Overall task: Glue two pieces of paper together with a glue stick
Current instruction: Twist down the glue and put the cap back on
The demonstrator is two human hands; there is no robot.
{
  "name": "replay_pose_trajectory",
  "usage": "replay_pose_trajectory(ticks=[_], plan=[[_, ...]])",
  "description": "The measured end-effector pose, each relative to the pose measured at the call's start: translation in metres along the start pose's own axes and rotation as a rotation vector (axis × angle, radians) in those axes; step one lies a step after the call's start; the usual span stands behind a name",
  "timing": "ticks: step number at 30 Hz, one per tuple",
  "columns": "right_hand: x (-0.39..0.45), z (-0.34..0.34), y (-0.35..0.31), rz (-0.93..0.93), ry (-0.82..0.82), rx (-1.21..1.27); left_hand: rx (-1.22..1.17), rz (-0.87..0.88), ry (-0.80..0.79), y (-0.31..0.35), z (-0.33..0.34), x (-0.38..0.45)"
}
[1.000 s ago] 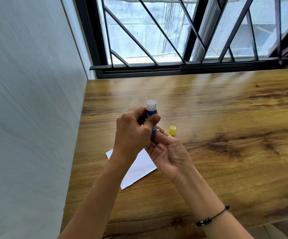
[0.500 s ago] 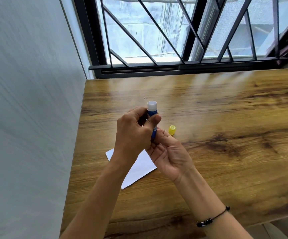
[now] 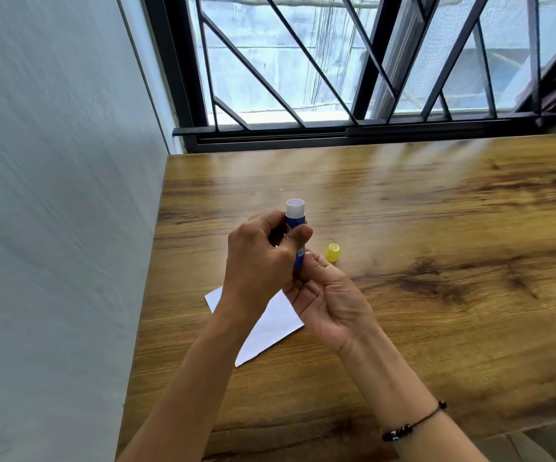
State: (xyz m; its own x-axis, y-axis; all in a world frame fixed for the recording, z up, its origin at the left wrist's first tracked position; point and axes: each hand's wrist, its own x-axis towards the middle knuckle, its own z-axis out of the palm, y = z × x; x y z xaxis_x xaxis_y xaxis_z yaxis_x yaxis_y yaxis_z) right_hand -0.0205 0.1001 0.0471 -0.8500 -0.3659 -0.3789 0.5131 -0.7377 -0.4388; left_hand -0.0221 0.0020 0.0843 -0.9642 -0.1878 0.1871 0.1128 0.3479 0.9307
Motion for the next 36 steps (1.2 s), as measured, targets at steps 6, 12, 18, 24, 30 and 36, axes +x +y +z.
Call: replay_pose_trajectory(ticks=[6, 12, 18, 24, 30, 36], plan=[[-0.0034, 0.0005, 0.0007, 0.067, -0.001, 0.06, 0.006, 0.02, -0.005, 0.001, 0.0016, -0.0014], [-0.0018, 0.0019, 0.0021, 0.053, 0.046, 0.018, 0.016, 0.024, 0.002, 0.0003, 0.0024, -0.0023], [-0.0007, -0.0025, 0.0013, 0.028, -0.017, 0.003, -0.009, 0.006, 0.002, -0.0013, 0.0015, -0.0011], [-0.003, 0.0018, 0.0032, 0.101, 0.01, 0.025, 0.001, 0.008, 0.0, -0.0029, 0.0005, -0.0012], [-0.004, -0.0009, 0.0006, 0.027, -0.043, 0.01, -0.012, 0.003, 0.002, -0.0021, 0.0006, -0.0009], [-0.0004, -0.0029, 0.005, 0.085, -0.009, 0.041, -0.005, 0.019, 0.003, -0.0017, 0.0012, -0.0017]])
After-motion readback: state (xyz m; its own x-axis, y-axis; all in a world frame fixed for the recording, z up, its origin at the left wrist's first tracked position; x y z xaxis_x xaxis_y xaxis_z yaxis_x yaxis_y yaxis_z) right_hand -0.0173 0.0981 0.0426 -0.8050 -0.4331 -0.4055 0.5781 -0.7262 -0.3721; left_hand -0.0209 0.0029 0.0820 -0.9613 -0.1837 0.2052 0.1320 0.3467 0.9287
